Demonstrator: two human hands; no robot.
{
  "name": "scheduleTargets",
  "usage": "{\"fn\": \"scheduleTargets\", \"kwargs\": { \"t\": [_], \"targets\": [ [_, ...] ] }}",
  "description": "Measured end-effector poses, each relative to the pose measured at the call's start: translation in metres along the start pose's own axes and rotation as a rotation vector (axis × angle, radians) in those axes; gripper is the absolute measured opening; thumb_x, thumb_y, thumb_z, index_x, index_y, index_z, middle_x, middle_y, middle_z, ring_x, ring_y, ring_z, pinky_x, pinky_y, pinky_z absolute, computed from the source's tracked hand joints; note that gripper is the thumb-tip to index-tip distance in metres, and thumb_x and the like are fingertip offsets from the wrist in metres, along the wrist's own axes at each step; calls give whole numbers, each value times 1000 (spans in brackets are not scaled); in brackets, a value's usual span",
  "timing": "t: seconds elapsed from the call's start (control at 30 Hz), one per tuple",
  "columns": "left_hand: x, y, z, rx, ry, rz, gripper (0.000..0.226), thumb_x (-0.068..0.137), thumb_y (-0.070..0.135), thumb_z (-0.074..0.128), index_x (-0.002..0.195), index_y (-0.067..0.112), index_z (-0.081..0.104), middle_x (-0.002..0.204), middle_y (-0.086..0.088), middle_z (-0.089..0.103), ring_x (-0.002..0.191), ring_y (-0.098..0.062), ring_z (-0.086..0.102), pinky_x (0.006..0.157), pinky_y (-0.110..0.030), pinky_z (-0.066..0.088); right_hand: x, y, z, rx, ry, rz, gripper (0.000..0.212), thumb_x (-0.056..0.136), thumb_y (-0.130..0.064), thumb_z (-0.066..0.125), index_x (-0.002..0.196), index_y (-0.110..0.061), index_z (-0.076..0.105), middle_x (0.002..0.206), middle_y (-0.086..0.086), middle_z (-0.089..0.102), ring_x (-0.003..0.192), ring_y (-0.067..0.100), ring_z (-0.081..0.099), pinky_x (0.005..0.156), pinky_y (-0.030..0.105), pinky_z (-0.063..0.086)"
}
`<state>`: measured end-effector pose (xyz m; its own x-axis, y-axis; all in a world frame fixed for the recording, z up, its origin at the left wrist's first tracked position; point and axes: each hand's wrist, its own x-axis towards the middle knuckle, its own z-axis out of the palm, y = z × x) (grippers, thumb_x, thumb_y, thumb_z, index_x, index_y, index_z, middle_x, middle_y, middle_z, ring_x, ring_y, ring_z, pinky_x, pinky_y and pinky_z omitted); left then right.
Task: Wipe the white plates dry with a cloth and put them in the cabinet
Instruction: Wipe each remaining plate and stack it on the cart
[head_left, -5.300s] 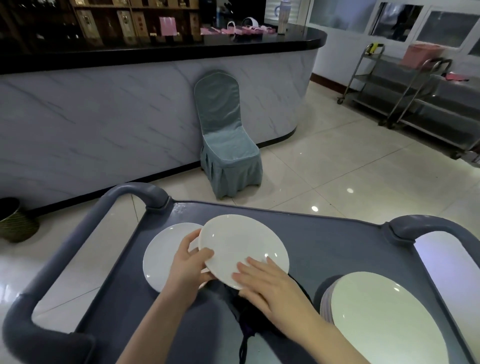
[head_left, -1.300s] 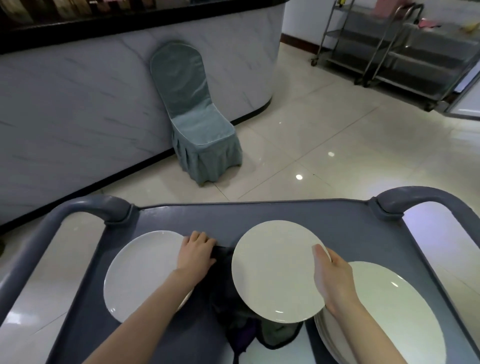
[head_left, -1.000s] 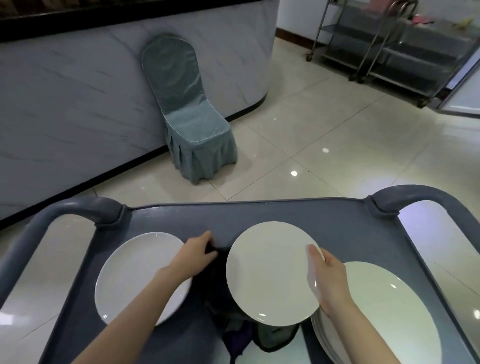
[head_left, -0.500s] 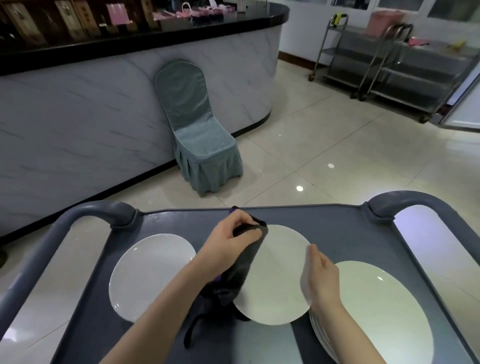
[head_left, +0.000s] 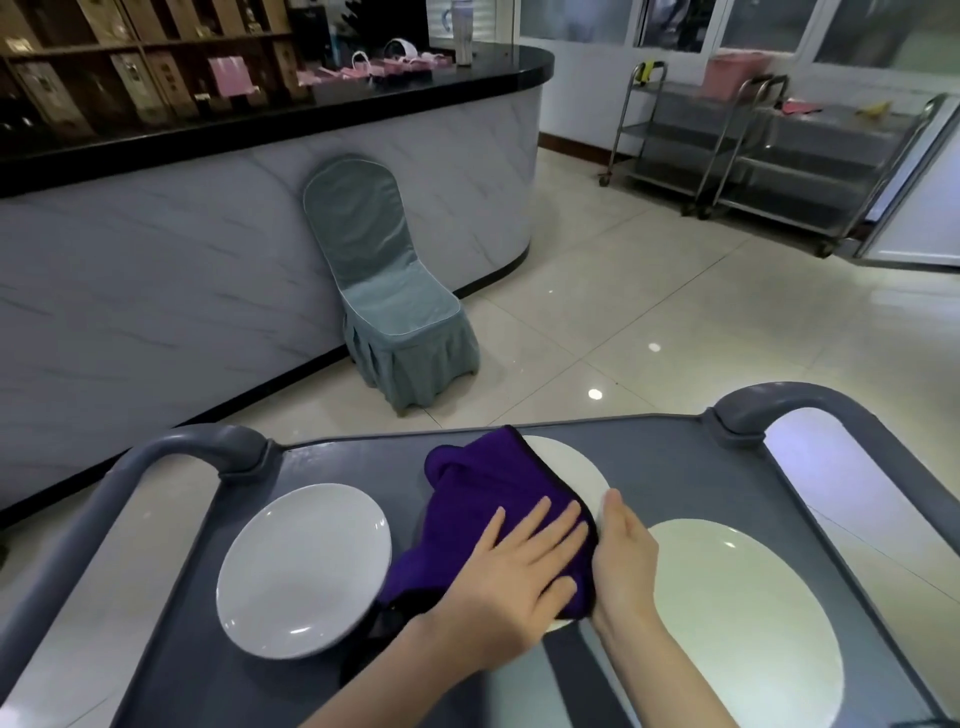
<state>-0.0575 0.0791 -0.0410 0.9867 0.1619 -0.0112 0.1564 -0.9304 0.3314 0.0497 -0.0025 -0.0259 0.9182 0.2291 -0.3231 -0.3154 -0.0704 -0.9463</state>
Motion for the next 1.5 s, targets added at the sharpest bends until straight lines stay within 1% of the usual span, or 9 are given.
{"fn": "scheduleTargets", "kwargs": {
  "t": [0.17,0.37,0.5,0.7,0.9,1.07,1.23,1.37,1.5],
  "targets": [
    [22,-31,-24,153,91,-209,62,102,54,24,156,39,-3,158,22,-23,147,-7,-25,122,-42,-10,-14,7,3,113,-18,56,39,102,-26,52,69,-6,57,70,7,59,70,23,52,73,39,46],
    [-12,-38,-38,199,35,-211,61,103,46,23,152,38,-14,154,20,-30,147,-13,-28,114,-42,-29,4,-29,-11,196,60,-38,35,101,-31,51,80,-3,53,80,6,47,74,18,44,70,32,40],
    [-31,-1,-24,245,73,54,56,99,38,33,155,32,26,164,12,15,152,-17,9,119,-55,0,4,-30,-8,194,29,-35,42,103,-31,48,83,4,57,82,4,63,77,19,56,76,32,46],
    [9,-19,-43,174,85,41,63,101,49,26,157,39,0,162,21,-14,147,0,-20,120,-35,-13,-20,-10,0,164,-85,-9,40,104,-30,51,73,-15,70,69,-6,72,71,15,62,73,33,51],
    [0,-28,-40,143,189,-197,60,102,49,22,157,34,5,163,15,-10,148,-2,-20,123,-38,-9,-7,-32,-7,265,-25,2,32,102,-27,54,77,-7,56,72,5,59,67,16,55,61,25,50],
    [-26,-7,-16,-30,159,12,57,100,37,28,156,30,22,164,16,5,150,-1,-5,123,-33,-3,5,-40,-15,249,31,-15,33,103,-31,51,89,-6,67,93,2,73,78,14,66,68,23,52],
    [1,7,-25,-41,98,141,76,88,23,40,157,37,9,163,22,0,149,3,-5,122,-27,-3,-15,-20,-7,168,-117,115,32,102,-36,53,92,-14,74,88,6,78,81,17,74,76,36,55],
    [12,-16,-38,94,119,12,64,98,47,25,156,41,-3,164,16,-13,150,-4,-16,123,-35,-6,-21,-20,-7,174,-112,87,38,102,-32,53,83,-4,70,82,7,75,76,20,68,70,33,53],
    [5,-30,-39,137,120,-174,61,103,50,19,155,38,-10,160,15,-24,147,-6,-26,123,-42,-3,-14,-34,-12,187,-58,96,32,100,-32,56,86,-3,64,76,9,63,70,20,59,65,31,50]
  ]
}}
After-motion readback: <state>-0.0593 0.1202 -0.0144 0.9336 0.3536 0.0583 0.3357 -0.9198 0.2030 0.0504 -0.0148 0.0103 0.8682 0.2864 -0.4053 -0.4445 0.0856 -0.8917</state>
